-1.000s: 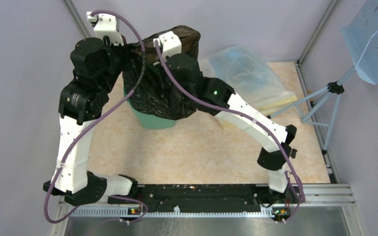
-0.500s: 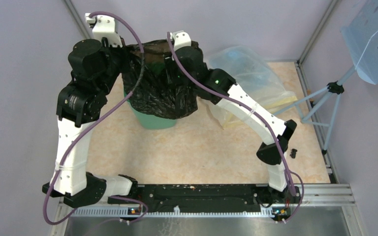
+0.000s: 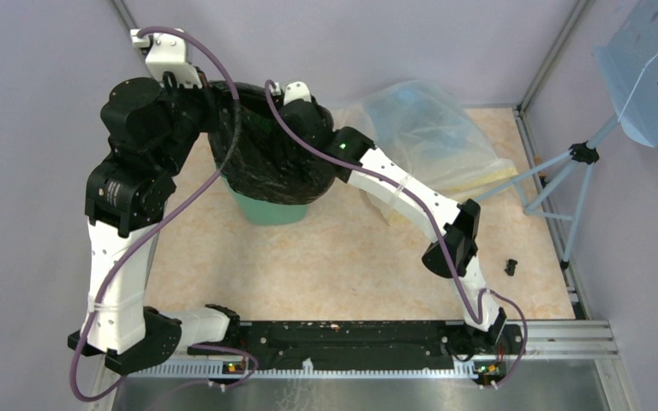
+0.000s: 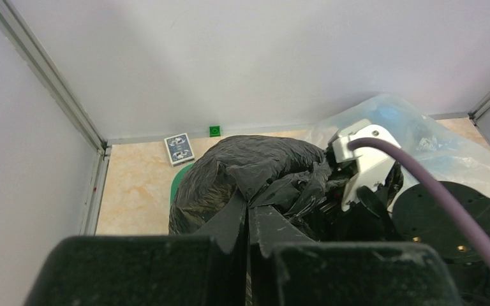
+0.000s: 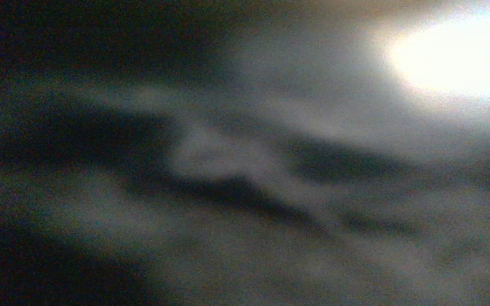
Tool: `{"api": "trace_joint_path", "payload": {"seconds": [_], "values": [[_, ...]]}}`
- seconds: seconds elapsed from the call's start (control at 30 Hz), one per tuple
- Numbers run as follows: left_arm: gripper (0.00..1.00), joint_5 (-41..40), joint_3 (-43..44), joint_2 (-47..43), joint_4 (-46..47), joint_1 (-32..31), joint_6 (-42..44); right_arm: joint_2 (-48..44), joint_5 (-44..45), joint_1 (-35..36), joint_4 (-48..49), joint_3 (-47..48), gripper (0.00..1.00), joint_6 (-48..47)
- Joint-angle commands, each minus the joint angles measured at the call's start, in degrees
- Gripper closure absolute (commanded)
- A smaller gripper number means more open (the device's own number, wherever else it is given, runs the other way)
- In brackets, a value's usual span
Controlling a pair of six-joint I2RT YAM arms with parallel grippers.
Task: Put the trash bags into the trash bin
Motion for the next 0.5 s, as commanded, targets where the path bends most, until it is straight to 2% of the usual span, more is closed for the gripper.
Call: {"api": "trace_joint_path", "payload": {"seconds": [0.0, 0.03, 0.1, 0.3, 0.4, 0.47], "values": [[1.0, 0.51, -0.29, 0.13, 1.25, 0.29, -0.17, 0.42, -1.49, 0.13, 2.8, 2.8, 0.53, -0.18], [1.0, 0.52, -0.19, 0.3, 1.39, 0.18, -0.02, 0.56, -1.89, 0.15, 3.17, 3.26, 0.62, -0.63], [1.0, -0.03, 0.01, 0.78, 1.7, 0.19, 0.37, 0.48, -1.88, 0.26, 3.82, 4.32, 0.72, -1.3], [1.0, -3.3, 3.21, 3.93, 2.68, 0.26, 2.33, -1.78, 0.22, 1.49, 7.36, 5.79, 0.84, -5.45], [1.0, -4.88, 7.05, 6.69, 3.31, 0.39, 3.73, -2.49, 0.06, 1.98, 8.55, 6.47, 0.97, -6.65], [1.0, -5.53, 9.9, 8.93, 3.5, 0.53, 3.87, -2.86, -1.17, 2.23, 9.91, 6.19, 1.0, -7.39]]}}
